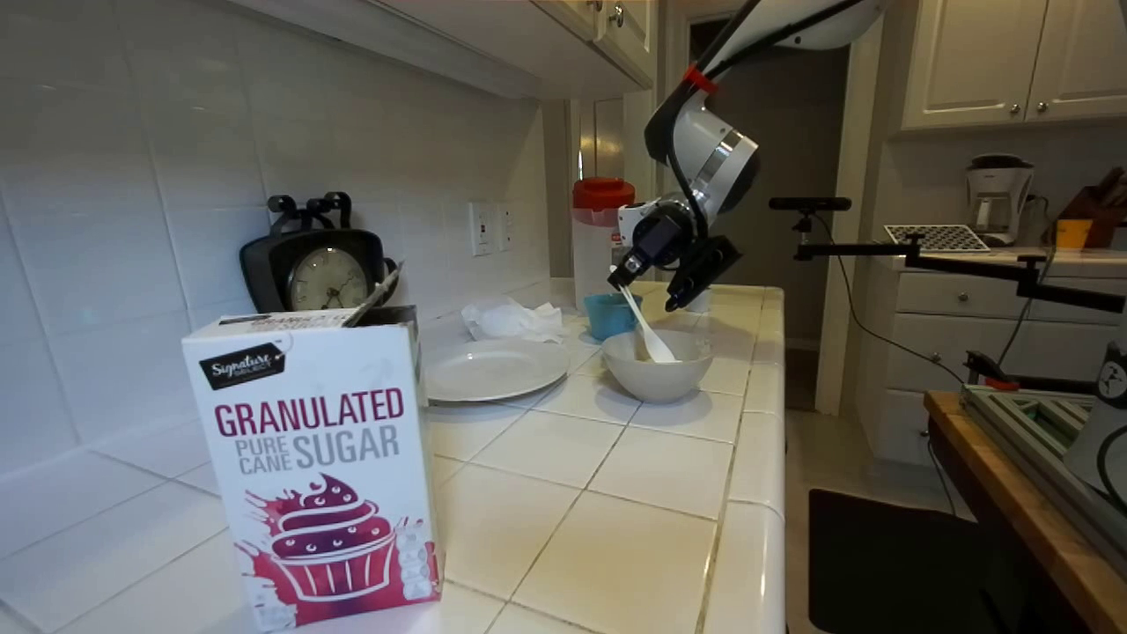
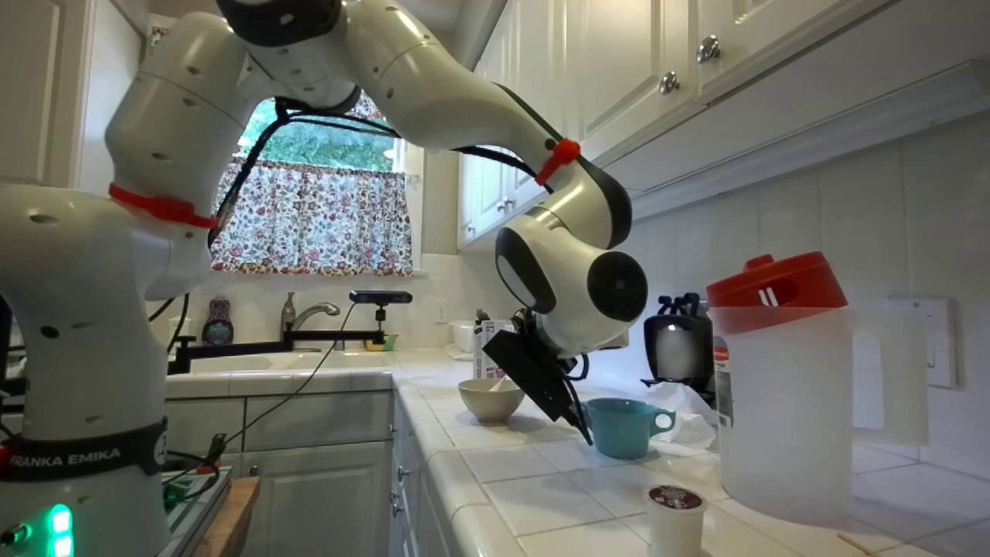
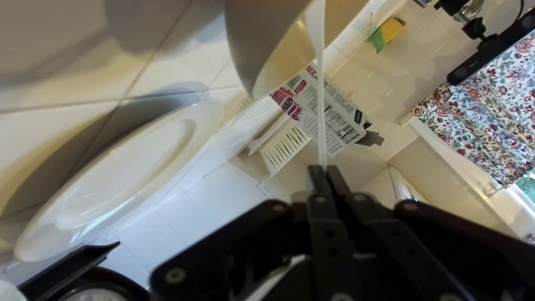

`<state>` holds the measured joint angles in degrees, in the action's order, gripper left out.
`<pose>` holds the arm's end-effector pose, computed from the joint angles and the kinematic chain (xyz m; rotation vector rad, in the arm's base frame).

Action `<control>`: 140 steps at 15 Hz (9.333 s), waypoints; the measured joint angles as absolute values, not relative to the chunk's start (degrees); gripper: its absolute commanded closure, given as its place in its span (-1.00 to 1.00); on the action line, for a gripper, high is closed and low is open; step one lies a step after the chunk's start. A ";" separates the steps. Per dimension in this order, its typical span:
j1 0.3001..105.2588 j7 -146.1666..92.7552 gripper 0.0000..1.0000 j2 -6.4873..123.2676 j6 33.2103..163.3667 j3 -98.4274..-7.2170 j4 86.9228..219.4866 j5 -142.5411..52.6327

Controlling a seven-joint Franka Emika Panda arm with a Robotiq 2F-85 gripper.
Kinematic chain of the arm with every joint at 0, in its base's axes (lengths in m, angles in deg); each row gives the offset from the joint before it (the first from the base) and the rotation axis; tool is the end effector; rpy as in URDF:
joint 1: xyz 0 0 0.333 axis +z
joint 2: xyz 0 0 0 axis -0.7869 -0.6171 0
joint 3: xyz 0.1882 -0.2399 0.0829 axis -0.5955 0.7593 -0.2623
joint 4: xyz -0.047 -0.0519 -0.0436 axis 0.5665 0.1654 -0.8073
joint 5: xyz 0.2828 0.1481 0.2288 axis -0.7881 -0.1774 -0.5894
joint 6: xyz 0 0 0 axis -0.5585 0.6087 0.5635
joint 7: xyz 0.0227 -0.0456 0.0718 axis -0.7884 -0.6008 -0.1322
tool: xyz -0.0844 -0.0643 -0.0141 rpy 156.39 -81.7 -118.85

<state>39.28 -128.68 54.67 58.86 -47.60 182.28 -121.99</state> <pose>0.5253 -0.1068 0.2550 -1.8446 -0.5498 -0.6765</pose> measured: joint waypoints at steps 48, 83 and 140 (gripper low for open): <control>36.64 -118.28 0.99 52.68 41.98 -44.86 180.76 -133.14; 35.07 -117.74 0.99 59.81 34.73 -39.70 201.22 -151.94; 29.26 -112.55 0.99 82.07 71.25 -35.65 216.91 -166.72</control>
<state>29.26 -112.55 82.07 71.25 -35.65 216.91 -166.72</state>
